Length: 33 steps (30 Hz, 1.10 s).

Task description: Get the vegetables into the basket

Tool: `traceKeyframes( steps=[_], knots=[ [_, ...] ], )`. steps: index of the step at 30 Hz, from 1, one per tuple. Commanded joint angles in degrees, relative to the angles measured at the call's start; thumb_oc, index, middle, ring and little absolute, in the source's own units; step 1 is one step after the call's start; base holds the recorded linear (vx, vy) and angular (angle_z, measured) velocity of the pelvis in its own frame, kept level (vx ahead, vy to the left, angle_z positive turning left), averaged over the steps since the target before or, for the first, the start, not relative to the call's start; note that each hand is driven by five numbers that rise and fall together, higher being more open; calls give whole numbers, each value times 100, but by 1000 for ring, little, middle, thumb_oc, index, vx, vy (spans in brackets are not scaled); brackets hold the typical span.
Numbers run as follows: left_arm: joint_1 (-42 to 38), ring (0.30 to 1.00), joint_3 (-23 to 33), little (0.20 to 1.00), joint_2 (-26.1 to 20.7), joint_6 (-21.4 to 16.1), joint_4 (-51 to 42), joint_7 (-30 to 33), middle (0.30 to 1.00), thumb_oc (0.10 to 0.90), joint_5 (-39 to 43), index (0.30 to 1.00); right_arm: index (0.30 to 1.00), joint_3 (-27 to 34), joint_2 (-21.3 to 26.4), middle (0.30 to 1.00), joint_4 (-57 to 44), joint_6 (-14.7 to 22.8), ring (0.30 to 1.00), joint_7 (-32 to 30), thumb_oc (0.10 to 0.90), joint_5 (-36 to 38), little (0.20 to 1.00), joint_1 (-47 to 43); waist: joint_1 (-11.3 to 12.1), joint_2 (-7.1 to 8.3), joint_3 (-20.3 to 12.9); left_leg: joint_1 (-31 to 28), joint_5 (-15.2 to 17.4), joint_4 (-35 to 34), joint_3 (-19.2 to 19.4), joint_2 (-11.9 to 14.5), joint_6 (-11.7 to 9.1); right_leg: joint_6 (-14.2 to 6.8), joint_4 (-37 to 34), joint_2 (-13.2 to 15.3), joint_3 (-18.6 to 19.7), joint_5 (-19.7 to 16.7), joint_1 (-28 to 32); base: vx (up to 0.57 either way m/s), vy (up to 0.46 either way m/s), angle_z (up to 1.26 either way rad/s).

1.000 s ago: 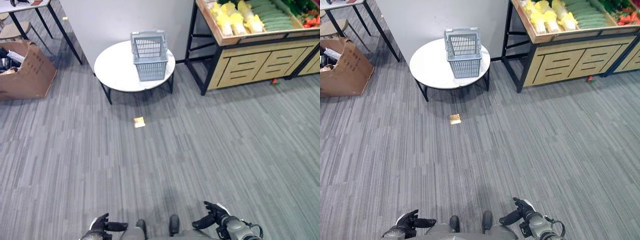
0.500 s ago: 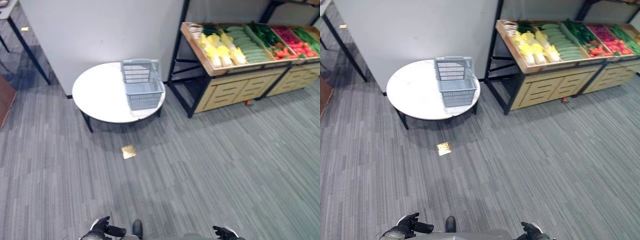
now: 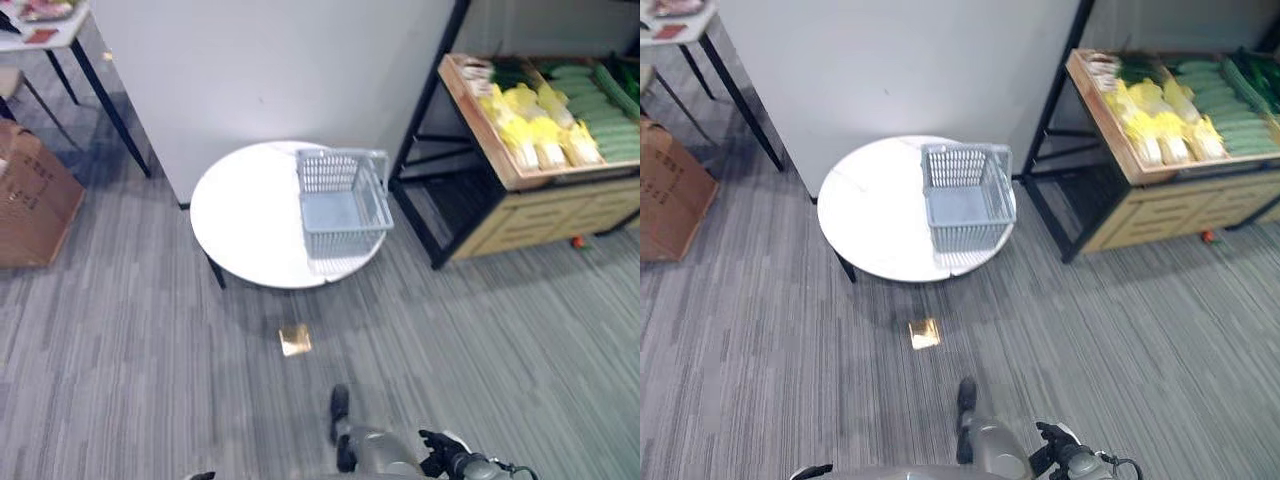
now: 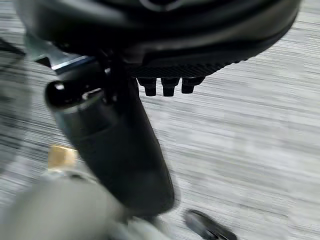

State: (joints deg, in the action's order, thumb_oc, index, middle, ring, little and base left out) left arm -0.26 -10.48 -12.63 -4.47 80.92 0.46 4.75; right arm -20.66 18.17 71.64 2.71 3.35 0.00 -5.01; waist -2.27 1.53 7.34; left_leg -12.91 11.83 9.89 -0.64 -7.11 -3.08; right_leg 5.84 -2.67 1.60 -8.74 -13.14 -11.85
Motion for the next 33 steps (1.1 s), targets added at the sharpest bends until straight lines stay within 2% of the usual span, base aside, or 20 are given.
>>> traceKeyframes(
  steps=[1,2,3,4,5,6,7,9,10,12,13,15,18,21,26,33],
  knots=[
    [-211,1000,-33,1000,-164,48,176,26,1000,900,-96,1000,1000,-150,5,1000,-57,178,1000,59,900,203,1000,-272,-123,-143,56,220,-1218,-583,-243,1377,-290,-1287,466,430,-78,367,72,129,-135,36],
    [-211,1000,-33,1000,-162,48,176,26,1000,900,-96,1000,1000,-150,7,1000,-56,179,1000,59,900,203,1000,-272,-126,-148,56,219,-1217,-585,-247,1382,-292,-1285,466,427,-83,369,74,192,-169,8],
    [-229,1000,-76,1000,-132,37,153,34,1000,900,-84,1000,1000,-130,63,1000,-26,184,1000,45,900,234,1000,-294,-115,-197,62,325,-1472,-318,-274,1431,-389,-1194,481,349,-118,511,152,115,-99,-10],
    [-229,1000,-76,1000,-131,37,153,35,1000,900,-84,1000,1000,-130,64,1000,-26,185,1000,45,900,234,1000,-294,-119,-199,61,330,-1469,-312,-279,1432,-391,-1193,482,349,-122,513,151,219,-193,-14],
    [-282,1000,-143,1000,-105,33,60,45,1000,900,-39,1000,1000,-114,111,1000,0,189,1000,6,900,276,1000,-303,-112,-209,118,516,-1787,57,-334,1437,-472,-1083,524,300,-155,647,247,156,-159,9],
    [-328,1000,-178,1000,-87,28,45,65,1000,900,-27,1000,1000,-79,134,1000,33,191,1000,-19,900,296,1000,-312,-112,-176,158,659,-1904,353,-325,1414,-494,-1029,527,307,-163,700,310,261,-249,5],
    [-361,1000,-217,1000,-88,37,16,73,1000,900,-28,1000,1000,-48,183,1000,87,183,1000,-41,900,297,1000,-271,-133,-149,182,804,-2050,605,-112,1466,-503,-954,526,300,-244,827,469,156,-154,4],
    [-381,1000,-241,1000,-87,32,-7,75,1000,900,-26,1000,1000,-36,197,1000,135,172,1000,-56,900,291,1000,-252,-122,-142,196,886,-2076,569,-8,1482,-477,-944,497,300,-263,861,566,128,-70,25],
    [-400,1000,-282,1000,-71,33,-46,69,1000,900,-25,1000,1000,-22,220,1000,174,157,1000,-62,900,287,1000,-241,-104,-142,207,963,-2027,450,63,1469,-452,-954,449,311,-280,881,654,211,-47,51],
    [-391,1000,-328,1000,-60,14,-41,75,1000,900,-84,1000,1000,37,253,1000,275,127,1000,-89,900,257,1000,-201,-26,-78,186,1433,-1496,-295,325,1346,-317,-1081,217,396,-246,946,921,246,-10,5],
    [-385,1000,-343,1000,-57,14,-46,81,1000,900,-82,1000,1000,34,258,1000,282,127,1000,-87,900,238,1000,-196,-3,-51,159,1567,-1435,-498,350,1327,-294,-1110,157,437,-217,934,963,140,20,-29],
    [-382,1000,-355,1000,-50,5,-43,108,1000,900,-72,1000,1000,29,262,1000,299,128,1000,-102,900,206,1000,-187,43,-62,166,1656,-1483,-704,362,1347,-299,-1130,126,446,-157,951,1014,90,49,1],
    [-351,1000,-358,1000,-37,-13,-53,113,1000,900,-28,1000,1000,21,272,1000,302,148,1000,-107,900,152,1000,-178,163,-122,173,1920,-1792,-986,268,1357,-337,-1148,124,417,-28,1045,1146,142,116,-19],
    [-276,1000,-323,1000,-31,3,25,89,1000,900,-82,1000,1000,27,180,1000,331,151,1000,-83,900,134,1000,-164,161,-141,107,1637,-1712,-1181,338,1334,-279,-1176,198,403,85,1082,1199,105,136,-52],
    [-171,1000,-303,1000,-68,9,130,41,1000,900,-220,1000,1000,-30,-14,1000,337,135,1000,-33,900,97,1000,-107,176,-63,-21,1246,-1536,-1395,585,1201,-109,-1308,127,547,303,931,1263,61,135,-37],
    [-149,1000,-266,1000,-126,16,135,70,1000,900,-246,1000,1000,-185,-154,1000,157,144,1000,8,900,21,1000,-96,197,-17,-85,1114,-1435,-1489,658,1151,-68,-1408,20,624,324,851,1290,13,68,-6]
  ],
)
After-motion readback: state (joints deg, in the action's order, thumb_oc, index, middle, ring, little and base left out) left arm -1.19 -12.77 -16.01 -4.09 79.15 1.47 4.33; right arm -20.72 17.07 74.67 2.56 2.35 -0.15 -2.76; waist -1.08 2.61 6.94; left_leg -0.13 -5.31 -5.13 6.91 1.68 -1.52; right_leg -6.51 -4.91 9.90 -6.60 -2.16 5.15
